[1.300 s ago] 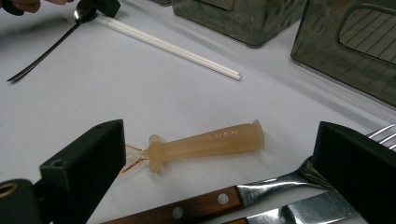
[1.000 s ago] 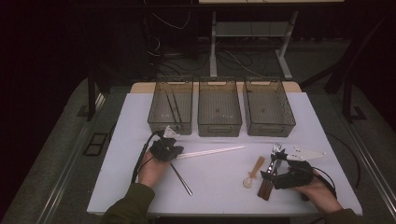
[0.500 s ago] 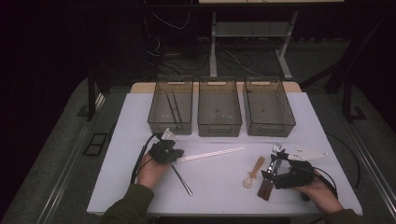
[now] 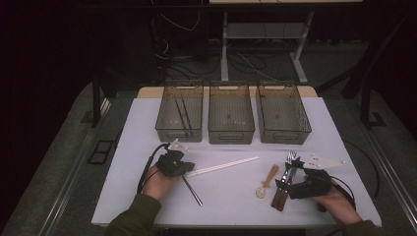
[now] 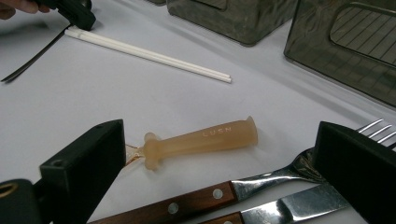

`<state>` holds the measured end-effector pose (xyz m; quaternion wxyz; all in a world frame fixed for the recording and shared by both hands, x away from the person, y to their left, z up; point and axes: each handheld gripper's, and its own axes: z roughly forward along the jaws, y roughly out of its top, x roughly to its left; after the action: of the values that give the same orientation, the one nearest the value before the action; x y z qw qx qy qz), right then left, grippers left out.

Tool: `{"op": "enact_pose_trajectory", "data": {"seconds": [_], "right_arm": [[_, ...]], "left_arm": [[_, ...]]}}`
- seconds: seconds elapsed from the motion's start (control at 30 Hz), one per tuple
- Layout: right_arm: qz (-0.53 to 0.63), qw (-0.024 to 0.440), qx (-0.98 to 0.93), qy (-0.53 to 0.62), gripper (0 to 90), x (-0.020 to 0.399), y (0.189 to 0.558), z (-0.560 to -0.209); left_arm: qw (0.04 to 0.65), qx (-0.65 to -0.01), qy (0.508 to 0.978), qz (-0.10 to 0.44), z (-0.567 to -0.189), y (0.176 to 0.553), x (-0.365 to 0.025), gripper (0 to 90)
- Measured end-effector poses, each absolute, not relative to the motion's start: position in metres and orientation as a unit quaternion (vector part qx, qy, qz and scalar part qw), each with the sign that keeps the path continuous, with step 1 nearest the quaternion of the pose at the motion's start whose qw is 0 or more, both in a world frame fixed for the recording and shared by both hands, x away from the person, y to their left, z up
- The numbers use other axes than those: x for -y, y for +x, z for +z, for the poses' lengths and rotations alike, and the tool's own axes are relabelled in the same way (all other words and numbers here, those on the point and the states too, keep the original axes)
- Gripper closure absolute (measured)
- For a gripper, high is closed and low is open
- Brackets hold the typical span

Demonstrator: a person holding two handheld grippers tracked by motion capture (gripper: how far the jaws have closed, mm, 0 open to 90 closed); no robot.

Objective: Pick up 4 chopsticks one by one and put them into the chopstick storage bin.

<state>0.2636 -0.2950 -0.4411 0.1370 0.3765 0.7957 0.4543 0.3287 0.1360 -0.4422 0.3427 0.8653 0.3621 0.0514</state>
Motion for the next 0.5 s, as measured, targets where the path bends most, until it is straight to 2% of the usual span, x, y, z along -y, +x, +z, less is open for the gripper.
{"op": "enact_pose_trajectory", "data": {"seconds": [0.5], "right_arm": [[0.456,0.138,-0.794,0.377,3.1,0.2955,0.2635,-0.4408]], "left_arm": [[0.348,-0.356,0.867,0.026,-0.4426,0.3219,-0.1361,89.2]]}}
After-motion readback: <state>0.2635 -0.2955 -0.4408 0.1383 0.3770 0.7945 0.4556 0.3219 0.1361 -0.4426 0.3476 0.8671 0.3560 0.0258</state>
